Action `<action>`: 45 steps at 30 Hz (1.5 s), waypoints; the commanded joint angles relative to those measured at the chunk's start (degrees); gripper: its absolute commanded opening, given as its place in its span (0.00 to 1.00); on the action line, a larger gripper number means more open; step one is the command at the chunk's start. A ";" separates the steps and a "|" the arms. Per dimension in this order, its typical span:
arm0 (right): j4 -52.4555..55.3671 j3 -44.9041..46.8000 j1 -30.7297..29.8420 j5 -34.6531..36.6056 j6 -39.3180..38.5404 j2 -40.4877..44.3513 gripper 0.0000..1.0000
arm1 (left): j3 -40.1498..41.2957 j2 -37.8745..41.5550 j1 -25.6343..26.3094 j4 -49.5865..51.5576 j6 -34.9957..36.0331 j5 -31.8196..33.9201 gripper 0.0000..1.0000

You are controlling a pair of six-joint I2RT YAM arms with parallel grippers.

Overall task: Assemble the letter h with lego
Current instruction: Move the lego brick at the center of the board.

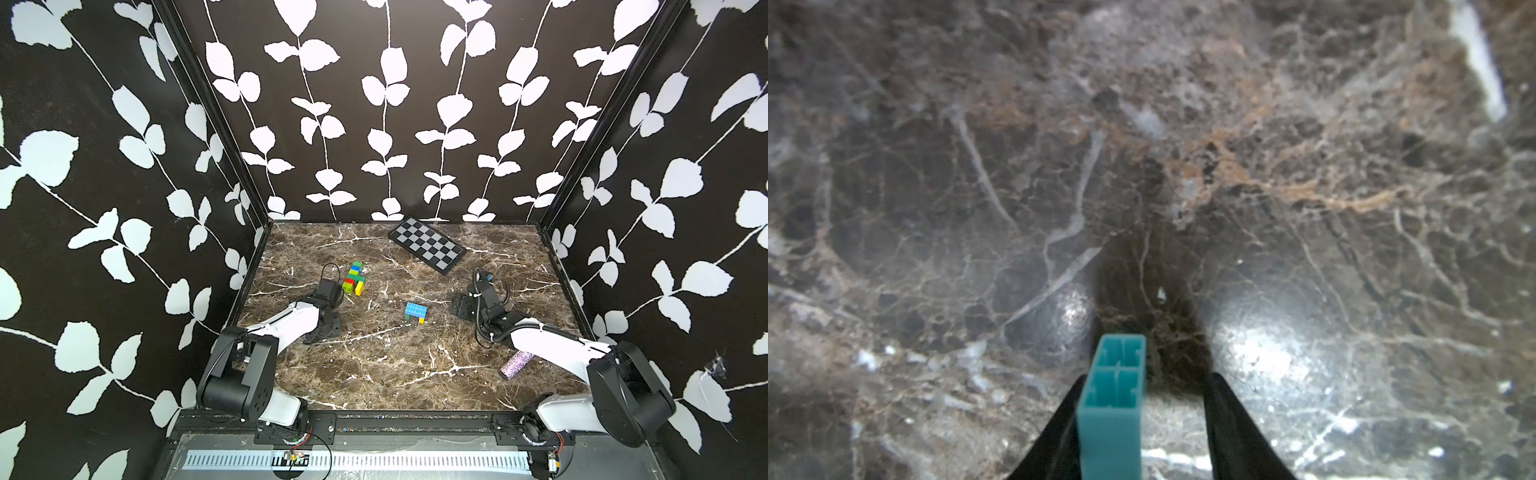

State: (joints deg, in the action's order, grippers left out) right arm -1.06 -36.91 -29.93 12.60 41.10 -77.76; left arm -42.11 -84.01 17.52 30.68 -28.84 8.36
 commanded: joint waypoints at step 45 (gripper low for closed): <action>-1.30 -0.25 0.30 -0.54 -1.60 1.13 0.86 | -16.61 -15.40 23.00 6.54 1.35 -15.71 0.75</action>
State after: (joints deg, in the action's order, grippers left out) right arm -1.06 -36.91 -29.93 12.53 40.18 -77.41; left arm -60.25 -100.16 41.04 32.75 -27.33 -16.27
